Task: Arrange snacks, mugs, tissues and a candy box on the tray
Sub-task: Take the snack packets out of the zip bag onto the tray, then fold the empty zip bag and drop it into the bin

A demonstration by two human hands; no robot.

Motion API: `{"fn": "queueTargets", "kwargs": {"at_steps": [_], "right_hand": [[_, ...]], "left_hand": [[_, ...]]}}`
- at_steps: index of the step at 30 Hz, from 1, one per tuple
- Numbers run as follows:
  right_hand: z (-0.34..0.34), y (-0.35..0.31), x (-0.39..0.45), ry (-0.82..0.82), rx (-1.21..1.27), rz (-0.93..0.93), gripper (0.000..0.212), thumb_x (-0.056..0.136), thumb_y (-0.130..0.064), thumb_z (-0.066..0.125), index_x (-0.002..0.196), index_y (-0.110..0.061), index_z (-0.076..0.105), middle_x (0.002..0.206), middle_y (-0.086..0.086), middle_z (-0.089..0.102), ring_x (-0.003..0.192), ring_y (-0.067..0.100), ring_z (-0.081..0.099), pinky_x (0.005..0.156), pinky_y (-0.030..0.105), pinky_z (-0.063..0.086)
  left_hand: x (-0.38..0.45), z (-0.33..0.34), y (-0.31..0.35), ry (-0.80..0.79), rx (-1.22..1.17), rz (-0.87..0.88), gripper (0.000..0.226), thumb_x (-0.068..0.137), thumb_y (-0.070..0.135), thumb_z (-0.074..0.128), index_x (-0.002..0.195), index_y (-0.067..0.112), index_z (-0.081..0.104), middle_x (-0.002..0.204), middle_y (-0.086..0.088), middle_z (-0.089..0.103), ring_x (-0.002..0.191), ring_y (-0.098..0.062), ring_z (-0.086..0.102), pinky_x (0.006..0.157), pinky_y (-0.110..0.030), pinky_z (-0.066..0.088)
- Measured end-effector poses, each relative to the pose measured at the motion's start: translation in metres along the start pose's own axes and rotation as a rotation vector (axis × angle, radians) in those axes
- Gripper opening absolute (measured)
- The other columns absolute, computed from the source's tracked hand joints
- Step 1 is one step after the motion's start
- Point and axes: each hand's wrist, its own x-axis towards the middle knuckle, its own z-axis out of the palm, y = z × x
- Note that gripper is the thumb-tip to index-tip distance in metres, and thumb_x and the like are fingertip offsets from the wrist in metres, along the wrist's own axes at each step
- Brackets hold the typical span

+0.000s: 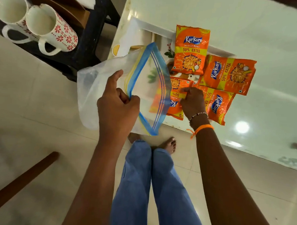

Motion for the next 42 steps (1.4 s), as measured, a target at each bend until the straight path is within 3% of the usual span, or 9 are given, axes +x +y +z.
{"fn": "queueTargets", "kwargs": {"at_steps": [4,10,14,18,21,27,31,37,42], "right_hand": [[-0.002,0.014,-0.050,0.115,0.047,-0.057,0.032,0.076,0.014,0.051,0.097,-0.006,0.064,0.115,0.018,0.058,0.094,0.023,0.057,0.071,0.010,0.042],[0.032,0.015,-0.119,-0.491,0.516,0.138,0.048,0.065,0.003,0.077,0.103,-0.014,0.053,0.101,0.007,0.059,0.086,0.007,0.057,0.077,0.017,0.046],[0.049,-0.006,-0.111,-0.213,0.722,0.206,0.034,0.074,0.000,0.068,0.107,-0.002,0.058,0.100,0.018,0.066,0.079,0.006,0.062,0.071,0.012,0.046],[0.020,-0.009,-0.090,-0.104,0.758,0.059,0.020,0.090,0.002,0.046,0.097,0.001,0.065,0.117,0.030,0.060,0.110,0.029,0.057,0.096,0.034,0.043],[-0.018,0.003,-0.082,-0.281,0.902,0.027,0.022,0.091,-0.007,0.045,0.086,-0.019,0.062,0.111,0.021,0.067,0.101,0.020,0.063,0.082,0.028,0.046],[-0.079,0.030,-0.067,-0.394,1.126,0.125,0.031,0.086,-0.014,0.046,0.068,-0.024,0.070,0.069,-0.009,0.074,0.070,0.006,0.071,0.068,0.028,0.060],[-0.097,0.044,-0.059,-0.290,1.137,0.214,0.022,0.092,-0.014,0.044,0.090,-0.026,0.062,0.073,-0.008,0.071,0.076,0.012,0.070,0.076,0.033,0.058],[-0.113,0.059,-0.078,0.168,0.924,0.149,0.063,0.076,0.023,0.050,0.117,-0.023,0.036,0.072,0.009,0.056,0.059,0.003,0.062,0.061,0.019,0.057],[-0.135,0.073,-0.087,0.318,0.533,0.052,0.053,0.078,0.013,0.055,0.124,-0.013,0.054,0.090,0.006,0.053,0.072,0.005,0.052,0.072,0.010,0.044]], "left_hand": [[-0.005,0.007,-0.001,-0.019,-0.018,-0.029,0.059,0.078,0.012,0.061,0.132,0.024,0.040,0.062,-0.001,0.061,0.061,-0.016,0.065,0.061,-0.011,0.049],[-0.016,0.026,0.007,-0.098,-0.245,-0.129,0.059,0.078,0.006,0.059,0.129,0.025,0.037,0.051,0.016,0.062,0.053,-0.012,0.067,0.076,-0.035,0.056],[-0.021,0.045,0.012,-0.203,-0.464,-0.205,0.073,0.080,0.010,0.066,0.139,0.023,0.025,0.053,0.011,0.063,0.055,-0.007,0.068,0.066,-0.022,0.057],[0.008,0.037,0.004,-0.127,-0.318,-0.126,0.082,0.076,0.028,0.072,0.142,0.019,0.023,0.087,0.008,0.064,0.076,0.002,0.063,0.068,-0.007,0.048],[0.041,0.023,-0.010,-0.088,-0.162,-0.137,0.076,0.077,0.033,0.070,0.140,0.019,0.031,0.118,0.002,0.053,0.102,-0.008,0.054,0.080,-0.013,0.042],[0.051,0.028,-0.033,-0.707,-0.262,-0.404,0.051,0.068,0.052,0.062,0.111,0.022,0.066,0.110,0.007,0.070,0.107,-0.013,0.062,0.086,-0.023,0.050],[0.048,0.044,-0.024,-0.778,-0.393,-0.273,0.018,0.073,0.029,0.059,0.069,0.017,0.072,0.071,0.005,0.075,0.073,-0.008,0.070,0.068,-0.018,0.054],[0.047,0.079,0.014,-0.673,-0.409,-0.143,0.017,0.092,0.001,0.044,0.102,0.012,0.050,0.058,0.003,0.068,0.056,-0.008,0.065,0.061,-0.023,0.056],[0.049,0.092,0.042,-0.841,-0.164,0.228,0.071,0.085,-0.012,0.048,0.136,0.036,0.033,0.128,-0.005,0.050,0.089,-0.007,0.058,0.078,-0.021,0.051]]}}
